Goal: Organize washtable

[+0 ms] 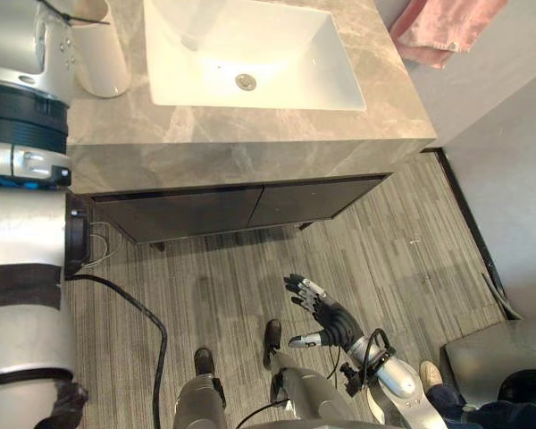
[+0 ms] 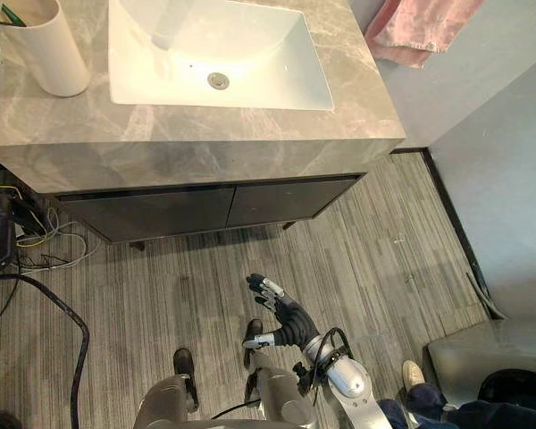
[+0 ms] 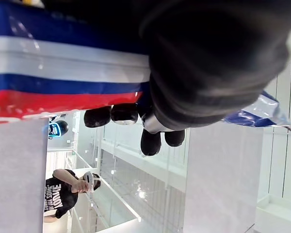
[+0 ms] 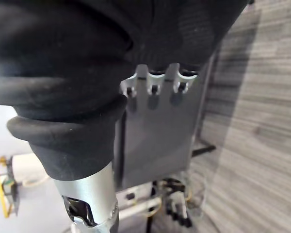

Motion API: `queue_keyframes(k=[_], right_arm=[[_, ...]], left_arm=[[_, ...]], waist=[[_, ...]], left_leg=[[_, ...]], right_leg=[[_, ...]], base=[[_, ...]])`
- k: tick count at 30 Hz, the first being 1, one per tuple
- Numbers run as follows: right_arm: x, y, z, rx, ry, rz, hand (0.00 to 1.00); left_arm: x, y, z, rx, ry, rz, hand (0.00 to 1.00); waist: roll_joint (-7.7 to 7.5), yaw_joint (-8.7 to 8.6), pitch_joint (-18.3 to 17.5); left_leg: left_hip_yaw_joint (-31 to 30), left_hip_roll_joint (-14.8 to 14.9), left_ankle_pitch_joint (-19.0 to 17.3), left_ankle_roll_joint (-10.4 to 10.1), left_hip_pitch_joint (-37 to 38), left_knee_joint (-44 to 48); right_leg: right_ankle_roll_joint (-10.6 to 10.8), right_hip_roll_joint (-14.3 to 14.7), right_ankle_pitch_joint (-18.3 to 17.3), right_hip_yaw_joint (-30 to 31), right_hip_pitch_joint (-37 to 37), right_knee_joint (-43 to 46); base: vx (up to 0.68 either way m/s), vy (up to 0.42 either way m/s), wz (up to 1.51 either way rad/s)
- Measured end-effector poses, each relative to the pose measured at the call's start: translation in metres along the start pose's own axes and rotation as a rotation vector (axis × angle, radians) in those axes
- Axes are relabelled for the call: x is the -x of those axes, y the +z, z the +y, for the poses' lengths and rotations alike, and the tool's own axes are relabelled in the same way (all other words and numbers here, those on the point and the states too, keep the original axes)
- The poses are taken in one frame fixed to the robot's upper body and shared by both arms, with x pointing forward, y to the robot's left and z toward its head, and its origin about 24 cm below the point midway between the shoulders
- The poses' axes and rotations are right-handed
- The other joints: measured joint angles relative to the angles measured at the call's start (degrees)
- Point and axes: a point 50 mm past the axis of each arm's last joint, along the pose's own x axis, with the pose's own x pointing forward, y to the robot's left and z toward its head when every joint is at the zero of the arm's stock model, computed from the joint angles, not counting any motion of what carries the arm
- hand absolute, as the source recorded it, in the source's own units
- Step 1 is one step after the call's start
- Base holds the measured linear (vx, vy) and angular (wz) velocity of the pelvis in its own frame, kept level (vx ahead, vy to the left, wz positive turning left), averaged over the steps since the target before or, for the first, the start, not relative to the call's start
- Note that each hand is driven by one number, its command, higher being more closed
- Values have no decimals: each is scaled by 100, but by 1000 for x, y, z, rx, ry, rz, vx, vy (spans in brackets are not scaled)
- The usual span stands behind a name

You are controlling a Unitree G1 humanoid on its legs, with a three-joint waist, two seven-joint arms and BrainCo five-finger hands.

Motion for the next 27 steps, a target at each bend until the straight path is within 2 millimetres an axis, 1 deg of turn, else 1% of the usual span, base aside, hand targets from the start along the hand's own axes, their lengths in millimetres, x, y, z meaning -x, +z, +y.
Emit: queue_keyframes(k=[9,10,12,13,14,15,18,22,25,27], right_arm=[[0,1,0,4,-14,-14,0],[0,1,0,5,-13,-16,0],[0,1,2,2,-5,-17,0],[0,1,3,2,-2,-20,0],[0,1,3,2,-1,-23,0],[0,1,2,5,-2,-24,0],[3,1,0,20,1,-12,0],[5,0,-2,30,4,-2,0],[5,0,-1,20,3,-4,0],[5,-1,-1,18,4,-3,0]], left_arm=[[0,-1,0,-2,14,2,100],[0,-1,1,-3,16,1,100],[0,0,3,-14,20,-2,100],[0,1,4,-23,21,-6,100],[-1,2,8,-44,28,-10,100],[-1,3,12,-60,45,-15,100],[-1,5,15,-75,53,-20,100],[-2,5,15,-72,52,-20,100],[-2,4,11,-65,48,-20,100],[-2,4,11,-64,48,-20,100]], waist=[[-49,-11,83],[-88,0,102],[-207,0,124],[-244,2,140],[-321,0,148],[-317,6,201],[-312,1,220],[-301,-6,229],[-267,-7,254],[-264,-2,256]], left_leg=[[-75,6,-42,-6,-197,154],[-76,5,-46,-2,-203,169],[-76,-10,-97,-6,-276,283],[-81,-9,-130,-18,-315,358],[-86,-16,-207,-35,-414,528],[-140,48,-281,-79,-520,722],[-240,166,-378,-162,-680,920],[-249,211,-453,-159,-721,996],[-324,218,-452,-151,-720,961],[-340,219,-443,-137,-715,930]], right_leg=[[-2,2,0,-18,-91,-3],[-20,-4,-13,-16,-86,-4],[-238,-36,-185,-25,-79,-4],[-283,-41,-265,-30,-78,-4],[-227,-74,-478,-41,-80,-3],[-210,-25,-549,-68,-94,-2],[-208,81,-520,-147,-138,1],[-180,129,-491,-160,-159,22],[-100,152,-328,-174,-170,0],[-99,156,-247,-174,-177,-4]], base=[[34,46,3],[16,49,8],[18,41,9],[18,11,8],[6,-13,5],[1,-25,8],[-1,-22,3],[26,15,-6],[17,76,2],[-8,89,3]])
